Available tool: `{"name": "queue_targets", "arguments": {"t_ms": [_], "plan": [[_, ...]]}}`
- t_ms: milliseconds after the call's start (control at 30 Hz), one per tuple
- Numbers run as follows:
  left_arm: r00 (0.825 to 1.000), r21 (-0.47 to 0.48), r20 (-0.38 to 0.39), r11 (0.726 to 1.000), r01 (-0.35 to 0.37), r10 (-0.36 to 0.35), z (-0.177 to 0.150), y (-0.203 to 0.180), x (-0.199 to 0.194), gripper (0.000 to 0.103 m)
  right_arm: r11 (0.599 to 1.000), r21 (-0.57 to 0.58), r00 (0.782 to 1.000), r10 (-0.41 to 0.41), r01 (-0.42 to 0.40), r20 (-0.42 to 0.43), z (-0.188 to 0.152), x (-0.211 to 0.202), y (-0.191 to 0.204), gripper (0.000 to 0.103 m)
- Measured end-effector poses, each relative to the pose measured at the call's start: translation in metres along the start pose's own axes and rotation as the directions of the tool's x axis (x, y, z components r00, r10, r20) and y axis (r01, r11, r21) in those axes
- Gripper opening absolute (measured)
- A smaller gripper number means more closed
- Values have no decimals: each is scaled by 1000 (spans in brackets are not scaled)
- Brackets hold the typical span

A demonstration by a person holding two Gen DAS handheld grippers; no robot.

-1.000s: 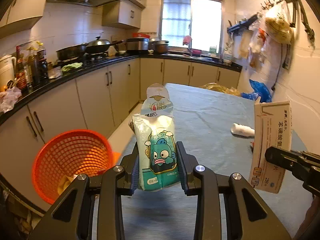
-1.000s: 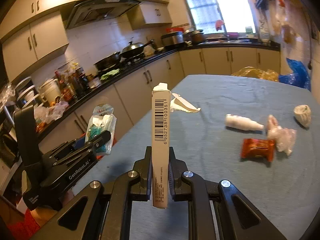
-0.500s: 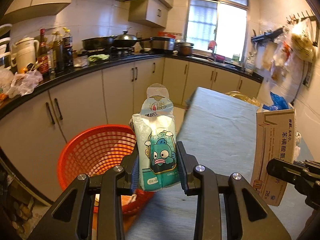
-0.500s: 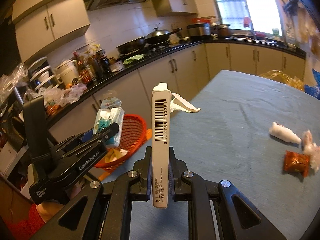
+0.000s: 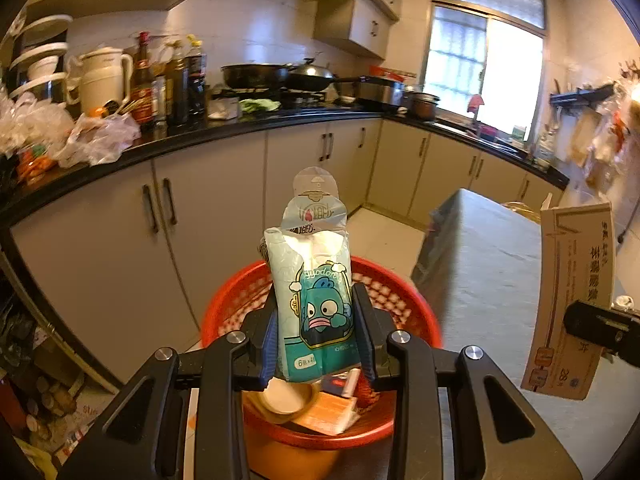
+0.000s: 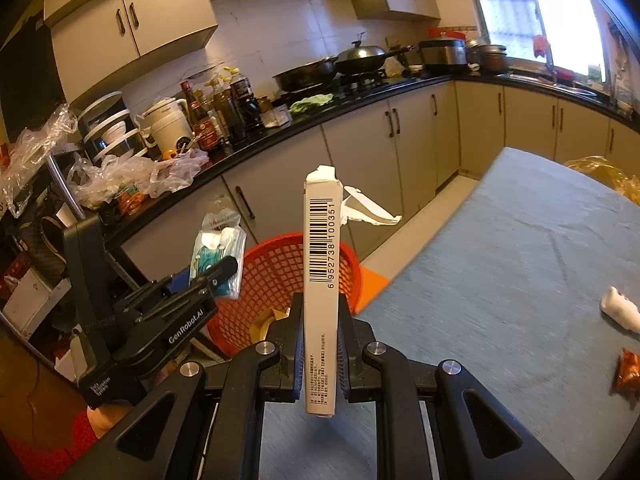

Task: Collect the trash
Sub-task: 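Carry the snack bag and medicine box over the orange basket with both tools, then open the left tool to drop the snack bag while the right tool drops the medicine box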

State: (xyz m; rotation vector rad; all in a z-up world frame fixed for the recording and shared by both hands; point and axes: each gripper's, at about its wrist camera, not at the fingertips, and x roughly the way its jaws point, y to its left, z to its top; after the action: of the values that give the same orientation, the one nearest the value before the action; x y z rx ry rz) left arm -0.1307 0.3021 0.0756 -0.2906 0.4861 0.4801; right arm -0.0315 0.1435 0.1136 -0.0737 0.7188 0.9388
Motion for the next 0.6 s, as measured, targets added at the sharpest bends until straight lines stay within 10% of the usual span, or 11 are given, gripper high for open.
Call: {"name": "queue_targets", "arguments": {"t_ms": [600], "plan": [[999,-7,-54,1000,-7,6,-6,18,20,32,1000,-9,997,25,-26,-72,20,67,20,15]]}}
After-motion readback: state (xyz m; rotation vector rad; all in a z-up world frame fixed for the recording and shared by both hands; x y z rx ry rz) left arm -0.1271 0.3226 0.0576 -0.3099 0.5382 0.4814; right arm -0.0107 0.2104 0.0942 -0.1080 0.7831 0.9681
